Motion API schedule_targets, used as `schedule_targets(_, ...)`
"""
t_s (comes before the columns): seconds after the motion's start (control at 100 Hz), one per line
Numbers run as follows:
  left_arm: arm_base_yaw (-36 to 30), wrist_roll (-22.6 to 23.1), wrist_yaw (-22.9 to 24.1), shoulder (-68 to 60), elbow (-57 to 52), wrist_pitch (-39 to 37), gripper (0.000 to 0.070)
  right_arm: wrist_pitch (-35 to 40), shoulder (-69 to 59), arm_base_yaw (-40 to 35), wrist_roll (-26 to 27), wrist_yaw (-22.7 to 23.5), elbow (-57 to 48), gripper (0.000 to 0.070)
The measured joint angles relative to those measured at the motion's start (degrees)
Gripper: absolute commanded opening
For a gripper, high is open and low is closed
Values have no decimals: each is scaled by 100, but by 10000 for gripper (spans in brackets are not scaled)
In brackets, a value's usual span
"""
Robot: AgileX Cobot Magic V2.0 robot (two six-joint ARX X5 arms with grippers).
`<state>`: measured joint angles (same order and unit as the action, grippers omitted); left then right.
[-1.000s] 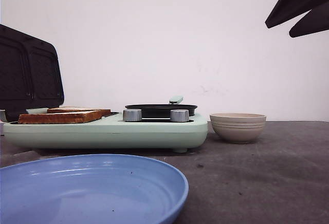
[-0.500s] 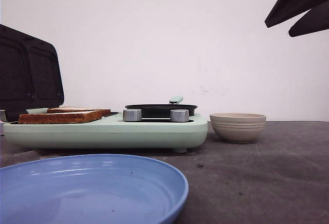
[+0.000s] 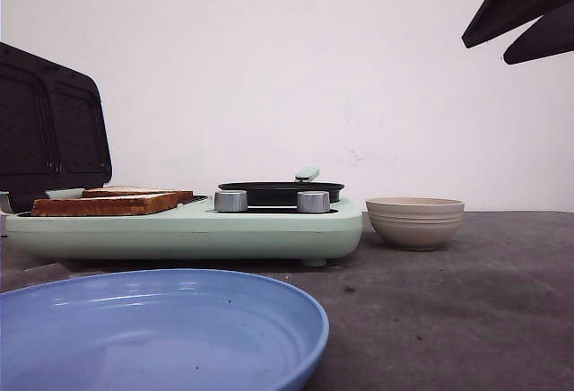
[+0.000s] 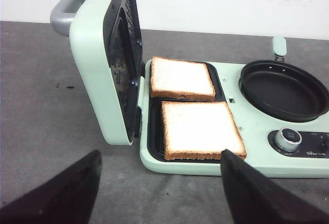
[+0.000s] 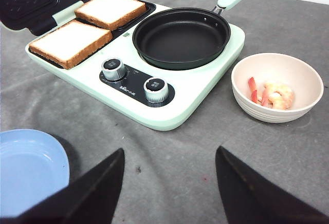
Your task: Make breakfast with bread and shrimp
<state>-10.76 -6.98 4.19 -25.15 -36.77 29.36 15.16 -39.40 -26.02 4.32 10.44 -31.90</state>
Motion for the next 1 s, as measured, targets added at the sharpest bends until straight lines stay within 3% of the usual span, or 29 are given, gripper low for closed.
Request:
schedule_targets(0.37, 0, -28, 0, 0, 0, 0, 395, -2, 0, 0, 0, -2, 0, 338)
schedule_targets(1.0, 0, -778, -2, 0, 0, -223, 396, -2, 0, 0, 0, 0, 0, 338)
